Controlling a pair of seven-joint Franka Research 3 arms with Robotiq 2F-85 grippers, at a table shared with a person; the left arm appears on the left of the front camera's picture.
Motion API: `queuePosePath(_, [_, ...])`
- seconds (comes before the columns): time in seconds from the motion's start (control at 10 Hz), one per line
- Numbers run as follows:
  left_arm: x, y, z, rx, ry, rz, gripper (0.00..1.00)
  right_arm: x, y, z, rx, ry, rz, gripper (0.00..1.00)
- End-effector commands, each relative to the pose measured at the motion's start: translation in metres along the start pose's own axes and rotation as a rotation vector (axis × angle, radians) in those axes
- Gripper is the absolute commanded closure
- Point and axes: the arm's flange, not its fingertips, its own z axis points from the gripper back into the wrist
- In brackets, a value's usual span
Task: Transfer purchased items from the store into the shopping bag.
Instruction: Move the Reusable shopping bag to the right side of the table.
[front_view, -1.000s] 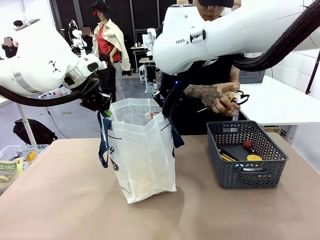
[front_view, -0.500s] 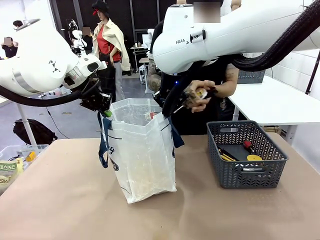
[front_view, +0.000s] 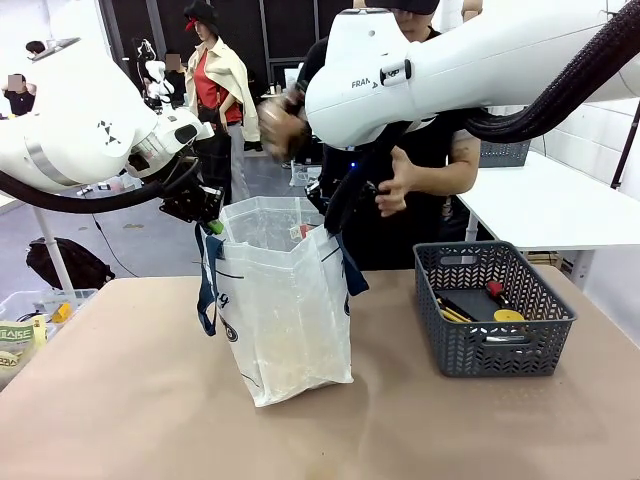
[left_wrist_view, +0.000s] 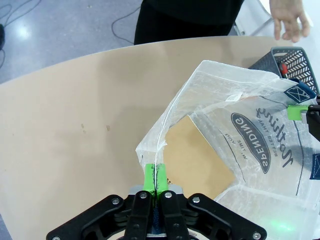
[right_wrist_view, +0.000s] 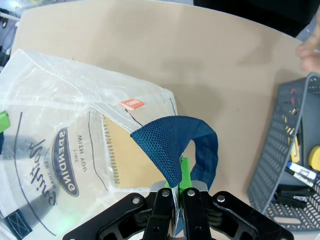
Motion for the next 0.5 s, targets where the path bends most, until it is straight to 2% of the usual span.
queuePosePath(0.0, [-0.0016, 0.0008, 0.0030, -0.009, -0.005, 0.016, 1.00, 0.0001, -0.0022, 0.0015, 0.021, 0.007, 0.008, 1.00])
queuePosePath(0.4, [-0.0016, 0.0008, 0.0030, -0.009, -0.005, 0.016, 1.00, 0.0001, -0.0022, 0.0015, 0.021, 0.007, 0.008, 1.00])
